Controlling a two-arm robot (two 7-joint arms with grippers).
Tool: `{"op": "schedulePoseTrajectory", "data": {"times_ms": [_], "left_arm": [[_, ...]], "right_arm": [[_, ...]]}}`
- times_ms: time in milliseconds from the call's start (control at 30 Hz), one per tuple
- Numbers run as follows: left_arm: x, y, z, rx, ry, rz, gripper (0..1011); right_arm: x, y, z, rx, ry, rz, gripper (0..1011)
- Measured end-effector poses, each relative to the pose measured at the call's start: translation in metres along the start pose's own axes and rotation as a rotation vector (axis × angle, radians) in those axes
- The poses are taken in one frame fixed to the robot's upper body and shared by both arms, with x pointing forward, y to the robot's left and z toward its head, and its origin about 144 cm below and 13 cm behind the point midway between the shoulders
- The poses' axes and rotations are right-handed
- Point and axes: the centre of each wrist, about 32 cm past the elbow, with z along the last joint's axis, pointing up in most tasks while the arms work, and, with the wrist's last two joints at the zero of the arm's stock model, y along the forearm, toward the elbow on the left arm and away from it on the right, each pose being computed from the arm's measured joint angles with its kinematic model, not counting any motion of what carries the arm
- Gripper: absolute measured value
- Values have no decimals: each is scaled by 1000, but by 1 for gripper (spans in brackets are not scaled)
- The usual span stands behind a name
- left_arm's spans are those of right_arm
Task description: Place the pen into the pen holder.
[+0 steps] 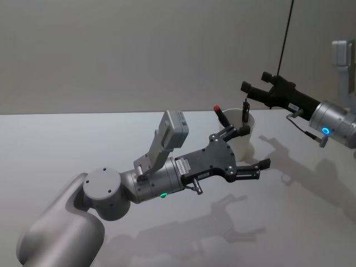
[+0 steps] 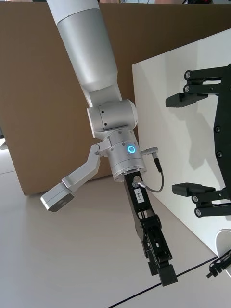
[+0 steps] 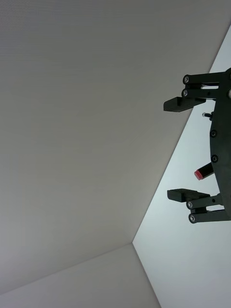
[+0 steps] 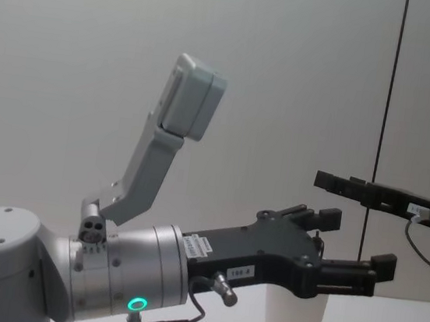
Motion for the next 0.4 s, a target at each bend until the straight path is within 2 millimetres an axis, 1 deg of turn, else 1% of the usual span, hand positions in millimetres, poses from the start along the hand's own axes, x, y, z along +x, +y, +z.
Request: {"op": "schedulePoseTrajectory", "data": {"times_ms": [400], "left_arm": [[0, 0, 0, 0, 0, 0, 1003]], "right_arm": [[0, 0, 0, 2, -1, -2, 1002]]}}
